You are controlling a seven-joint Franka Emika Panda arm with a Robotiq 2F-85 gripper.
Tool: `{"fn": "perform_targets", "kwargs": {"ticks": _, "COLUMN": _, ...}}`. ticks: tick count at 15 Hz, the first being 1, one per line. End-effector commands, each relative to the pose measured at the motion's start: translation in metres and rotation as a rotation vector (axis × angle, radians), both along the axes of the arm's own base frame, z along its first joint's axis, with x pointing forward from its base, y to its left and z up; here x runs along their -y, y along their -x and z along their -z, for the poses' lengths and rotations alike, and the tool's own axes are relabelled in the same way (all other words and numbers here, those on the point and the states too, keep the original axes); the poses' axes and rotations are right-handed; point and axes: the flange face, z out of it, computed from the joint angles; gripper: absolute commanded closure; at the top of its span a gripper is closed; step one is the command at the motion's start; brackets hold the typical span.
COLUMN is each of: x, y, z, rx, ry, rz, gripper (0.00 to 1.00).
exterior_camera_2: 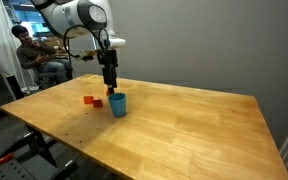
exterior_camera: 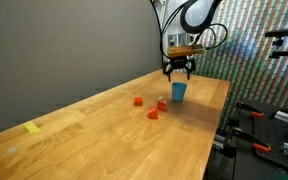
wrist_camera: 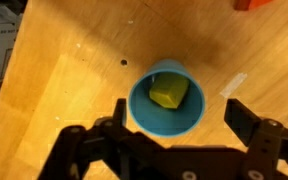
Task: Put the yellow block inside the blue cup
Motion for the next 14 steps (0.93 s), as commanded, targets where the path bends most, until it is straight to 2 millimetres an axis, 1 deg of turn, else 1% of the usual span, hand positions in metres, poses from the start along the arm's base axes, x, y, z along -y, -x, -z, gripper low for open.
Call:
{"fn": "perform_targets", "kwargs": {"ticks": 1, "x": -0.040, "y": 0.017, "z": -0.024, "rx": -0.061, "ry": -0.013, "rz": -0.194, "gripper": 0.00}}
{"fn": "perform_targets", "kwargs": {"ticks": 2, "x": -0.052, "y": 0.023, "z": -0.029, "rx": -0.079, "ry": -0.016, "rz": -0.247, "gripper": 0.00}}
{"fn": "perform_targets", "kwargs": {"ticks": 4, "x": -0.074, "y": 0.031, "z": -0.045, "rx": -0.123, "ry": -0.020, "rz": -0.356, "gripper": 0.00}}
{"fn": "perform_targets", "kwargs": {"ticks": 7, "x": -0.100, "y": 0.042, "z": -0.077, "rx": -0.200, "ry": -0.015, "rz": -0.516, "gripper": 0.00}}
{"fn": "perform_targets", "kwargs": {"ticks": 8, "x": -0.107, "y": 0.045, "z": -0.090, "rx": -0.221, "ry": -0.015, "rz": -0.571, "gripper": 0.00}}
{"fn": "perform_targets", "kwargs": {"ticks": 11, "x": -0.115, "y": 0.048, "z": -0.138, "rx": -0.263, "ry": -0.011, "rz": -0.737, "gripper": 0.00}}
{"fn": "perform_targets", "kwargs": {"ticks": 13, "x": -0.112, "y": 0.048, "z": -0.170, "rx": -0.232, "ry": -0.020, "rz": -0.847, "gripper": 0.00}}
{"fn": "perform_targets", "kwargs": {"ticks": 14, "x": -0.109, "y": 0.048, "z": -0.181, "rx": -0.212, "ry": -0.026, "rz": -0.881, "gripper": 0.00}}
